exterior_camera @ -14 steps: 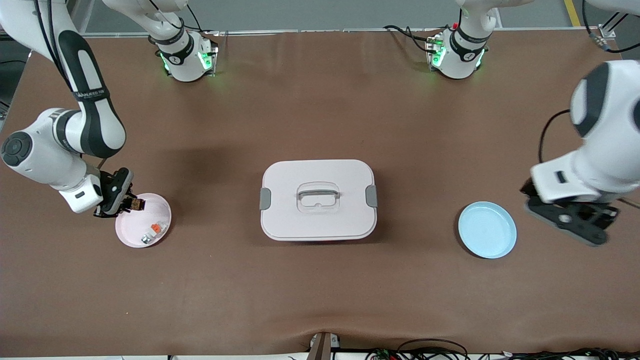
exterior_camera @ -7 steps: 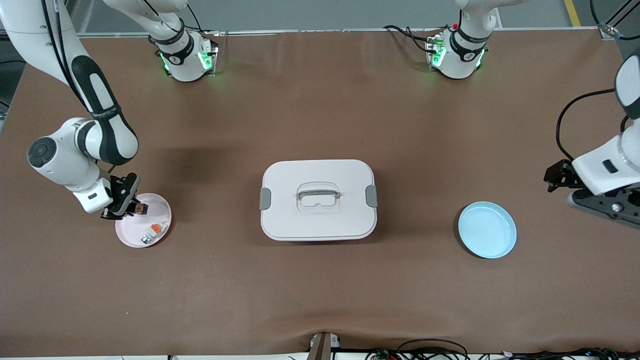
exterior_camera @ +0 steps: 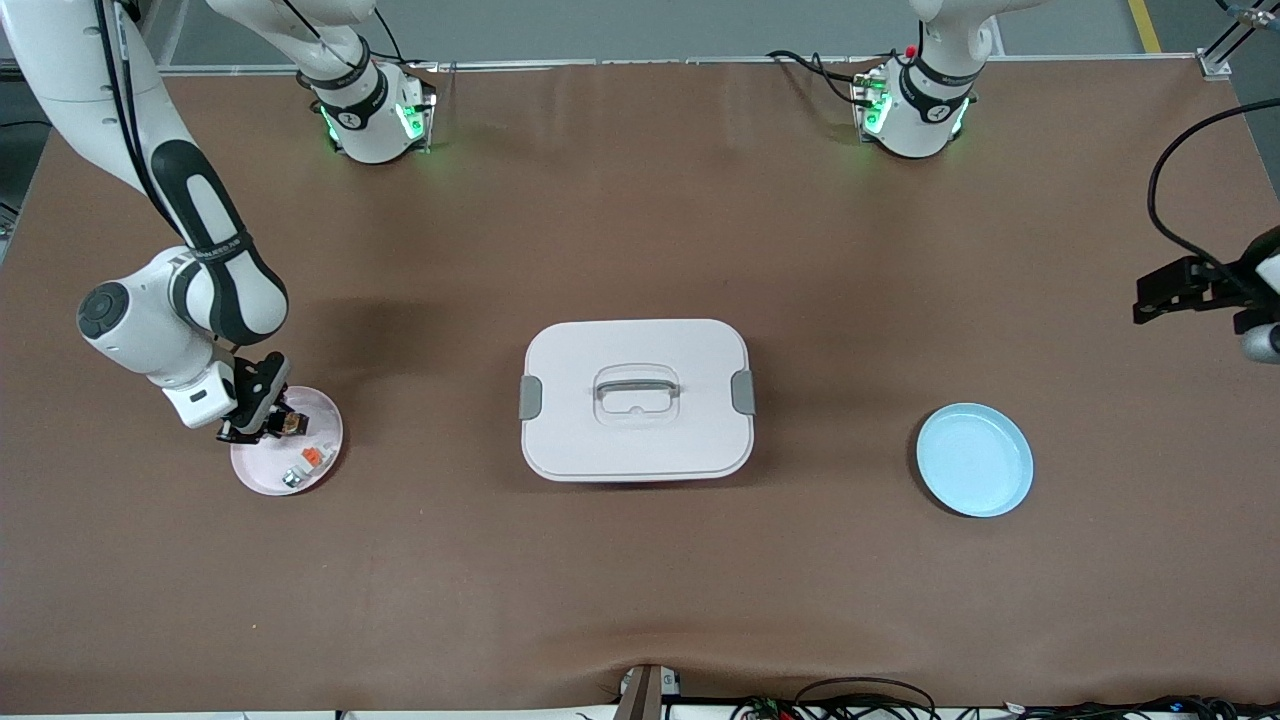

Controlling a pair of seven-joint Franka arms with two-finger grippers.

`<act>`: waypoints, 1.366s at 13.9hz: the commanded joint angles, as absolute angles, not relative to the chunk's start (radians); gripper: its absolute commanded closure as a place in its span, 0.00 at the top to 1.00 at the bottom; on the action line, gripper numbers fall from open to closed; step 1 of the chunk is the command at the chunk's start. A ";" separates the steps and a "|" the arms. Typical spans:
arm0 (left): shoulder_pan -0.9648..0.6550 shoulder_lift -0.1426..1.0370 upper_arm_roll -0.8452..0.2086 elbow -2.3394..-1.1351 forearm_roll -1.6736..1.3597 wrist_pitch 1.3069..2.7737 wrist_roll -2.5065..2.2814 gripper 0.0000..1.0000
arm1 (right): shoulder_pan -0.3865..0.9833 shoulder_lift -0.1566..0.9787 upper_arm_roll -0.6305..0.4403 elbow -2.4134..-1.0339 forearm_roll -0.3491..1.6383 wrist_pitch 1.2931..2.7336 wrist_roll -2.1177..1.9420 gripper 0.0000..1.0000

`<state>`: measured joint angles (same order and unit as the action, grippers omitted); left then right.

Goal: Transfer orange switch to right arm and place
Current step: 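Carry the switch with the right gripper onto the pink plate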

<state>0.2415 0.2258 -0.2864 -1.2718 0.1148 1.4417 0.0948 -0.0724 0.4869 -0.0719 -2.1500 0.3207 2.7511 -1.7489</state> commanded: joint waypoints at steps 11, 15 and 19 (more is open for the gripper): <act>0.238 0.091 -0.241 -1.426 0.089 1.472 0.063 1.00 | -0.092 0.471 -0.058 -1.987 0.434 2.430 -1.761 1.00; 0.127 -0.052 -0.117 -1.614 0.060 1.566 0.060 1.00 | -0.074 0.450 -0.066 -1.899 0.396 2.274 -1.550 1.00; 0.092 -0.090 -0.080 -1.635 0.058 1.559 0.058 1.00 | -0.063 0.407 -0.060 -1.764 0.229 2.039 -1.113 1.00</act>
